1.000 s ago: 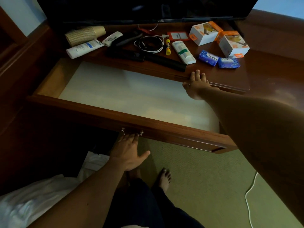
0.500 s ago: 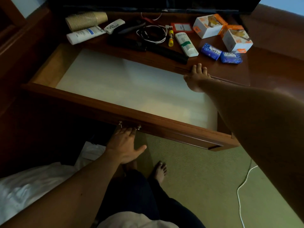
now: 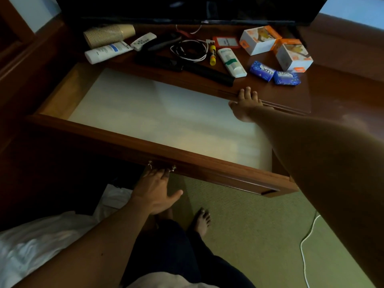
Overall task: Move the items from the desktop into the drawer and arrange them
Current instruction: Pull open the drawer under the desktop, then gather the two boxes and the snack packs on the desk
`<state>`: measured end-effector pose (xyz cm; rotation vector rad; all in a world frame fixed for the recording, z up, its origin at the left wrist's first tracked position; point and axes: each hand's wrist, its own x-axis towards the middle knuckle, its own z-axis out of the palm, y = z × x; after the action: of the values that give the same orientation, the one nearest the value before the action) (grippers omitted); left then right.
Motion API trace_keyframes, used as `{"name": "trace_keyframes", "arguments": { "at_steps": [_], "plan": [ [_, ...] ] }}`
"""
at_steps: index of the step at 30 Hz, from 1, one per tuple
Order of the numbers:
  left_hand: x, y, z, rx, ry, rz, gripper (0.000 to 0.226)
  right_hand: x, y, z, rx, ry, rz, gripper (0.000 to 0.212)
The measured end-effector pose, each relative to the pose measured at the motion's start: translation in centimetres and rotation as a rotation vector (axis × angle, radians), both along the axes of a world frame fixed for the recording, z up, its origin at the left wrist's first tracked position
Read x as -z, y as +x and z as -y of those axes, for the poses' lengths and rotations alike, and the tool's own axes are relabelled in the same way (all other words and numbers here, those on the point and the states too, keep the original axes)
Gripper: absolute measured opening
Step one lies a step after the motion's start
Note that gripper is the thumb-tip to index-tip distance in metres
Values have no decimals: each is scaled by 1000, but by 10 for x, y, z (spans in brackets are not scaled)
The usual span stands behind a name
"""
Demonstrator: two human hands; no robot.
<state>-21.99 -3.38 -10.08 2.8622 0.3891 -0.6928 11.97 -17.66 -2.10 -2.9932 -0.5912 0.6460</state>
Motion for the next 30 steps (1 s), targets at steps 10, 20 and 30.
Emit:
{"name": "trace_keyframes", "arguments": {
  "at_steps": [10,20,30],
  "plan": [
    [-3,-10,4,-22,-16,-36,100,0,-4,1,4,-16,-14,74],
    [-15,-13,7,-27,-45,-67,97,-6,-9,1,-2,-35,-13,74],
    [-71,4,-3,247,-176,525,55,-27,-29,-4,-201,96,58,61]
  ]
}}
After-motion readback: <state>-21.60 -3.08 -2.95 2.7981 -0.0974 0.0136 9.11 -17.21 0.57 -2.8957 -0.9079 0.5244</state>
